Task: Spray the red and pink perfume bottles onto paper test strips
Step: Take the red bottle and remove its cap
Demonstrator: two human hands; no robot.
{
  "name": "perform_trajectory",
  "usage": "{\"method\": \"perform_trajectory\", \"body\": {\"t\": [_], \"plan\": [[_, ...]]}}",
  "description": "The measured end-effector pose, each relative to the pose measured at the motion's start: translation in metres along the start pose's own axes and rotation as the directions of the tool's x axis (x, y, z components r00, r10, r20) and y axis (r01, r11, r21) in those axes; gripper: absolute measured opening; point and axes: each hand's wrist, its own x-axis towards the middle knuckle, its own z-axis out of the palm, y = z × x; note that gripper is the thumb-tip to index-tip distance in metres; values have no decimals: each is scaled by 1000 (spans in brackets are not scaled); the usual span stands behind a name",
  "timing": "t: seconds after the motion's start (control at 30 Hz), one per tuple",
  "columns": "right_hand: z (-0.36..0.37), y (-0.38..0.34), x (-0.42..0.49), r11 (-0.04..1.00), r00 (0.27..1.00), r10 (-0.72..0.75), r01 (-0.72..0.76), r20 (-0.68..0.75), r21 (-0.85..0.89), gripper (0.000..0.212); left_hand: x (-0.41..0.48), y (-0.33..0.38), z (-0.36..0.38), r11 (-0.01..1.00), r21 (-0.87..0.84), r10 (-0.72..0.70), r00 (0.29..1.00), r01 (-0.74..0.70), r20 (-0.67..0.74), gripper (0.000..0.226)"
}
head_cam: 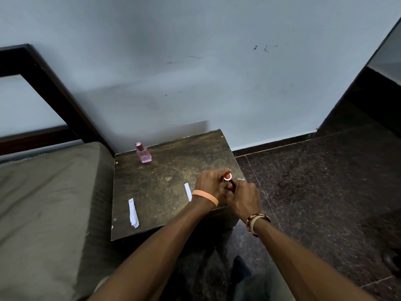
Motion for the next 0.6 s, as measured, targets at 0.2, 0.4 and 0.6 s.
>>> {"method": "perform_trajectory", "body": {"t": [0.2,0.4,0.6], "plan": [[2,-2,-2,1000,1000,-10,10,-16,14,11,7,-1,-4,995,44,87,992,-91,95,37],[4,-1,-2,1000,1000,-4,3,-29,-19,10,1,-2,0,1000,29,-2,1000,1,24,35],[5,0,-2,1000,1000,-3,3,-20,-22,11,2,-3,-4,998,8,55,995,-56,81,49]]}}
